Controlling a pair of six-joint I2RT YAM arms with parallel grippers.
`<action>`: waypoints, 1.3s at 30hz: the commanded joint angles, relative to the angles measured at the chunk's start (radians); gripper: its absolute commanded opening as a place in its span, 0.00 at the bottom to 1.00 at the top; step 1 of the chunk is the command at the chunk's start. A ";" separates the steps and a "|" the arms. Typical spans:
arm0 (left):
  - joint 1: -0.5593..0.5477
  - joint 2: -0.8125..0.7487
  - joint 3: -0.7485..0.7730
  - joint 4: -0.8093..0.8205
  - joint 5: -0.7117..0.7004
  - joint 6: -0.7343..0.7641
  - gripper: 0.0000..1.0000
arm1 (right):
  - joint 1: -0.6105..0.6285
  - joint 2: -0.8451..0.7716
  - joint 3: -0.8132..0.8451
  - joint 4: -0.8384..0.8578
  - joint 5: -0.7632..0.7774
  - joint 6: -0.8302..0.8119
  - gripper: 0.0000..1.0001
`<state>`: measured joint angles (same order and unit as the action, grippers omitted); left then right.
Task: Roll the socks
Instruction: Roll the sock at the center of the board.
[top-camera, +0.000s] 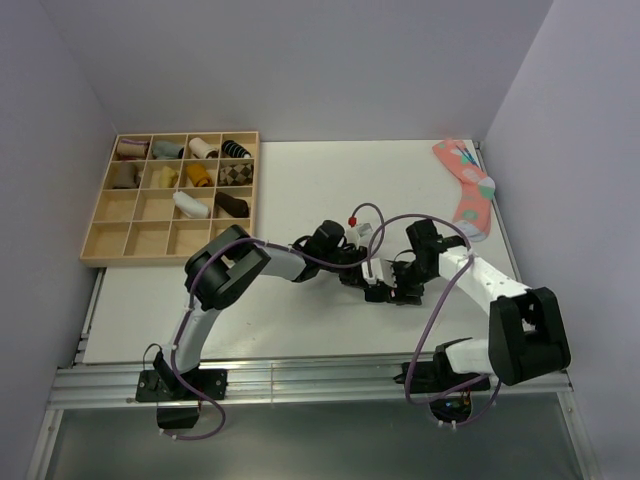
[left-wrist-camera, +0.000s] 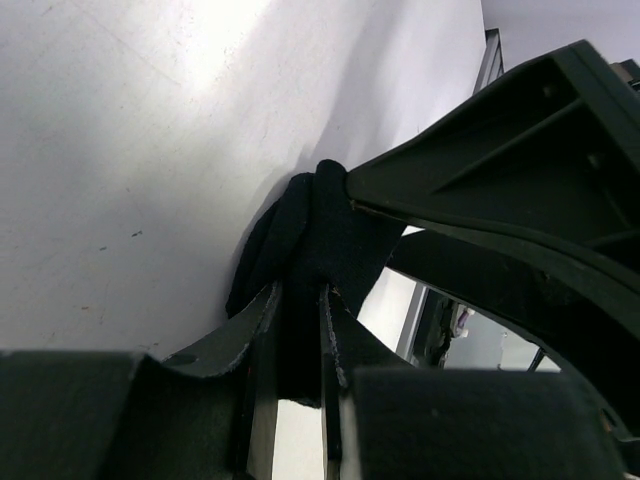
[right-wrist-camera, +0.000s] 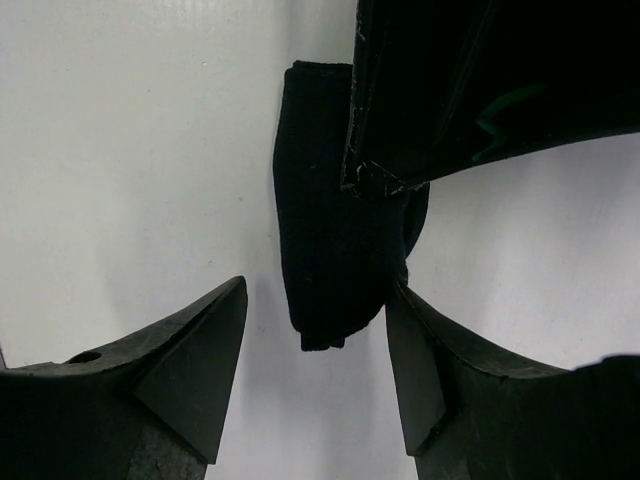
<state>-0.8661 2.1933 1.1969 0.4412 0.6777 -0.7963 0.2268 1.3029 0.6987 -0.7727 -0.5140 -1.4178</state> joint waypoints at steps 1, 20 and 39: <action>0.015 0.092 -0.043 -0.193 -0.067 0.039 0.00 | 0.023 0.024 -0.024 0.042 0.022 0.019 0.64; 0.022 0.046 -0.120 -0.033 -0.059 -0.014 0.02 | 0.039 0.022 -0.057 0.124 0.068 0.100 0.37; 0.024 -0.207 -0.329 0.139 -0.352 0.131 0.34 | 0.043 0.026 -0.070 0.095 0.081 0.049 0.34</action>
<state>-0.8581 2.0117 0.8982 0.6609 0.4294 -0.7513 0.2726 1.3224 0.6598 -0.6319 -0.5049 -1.3537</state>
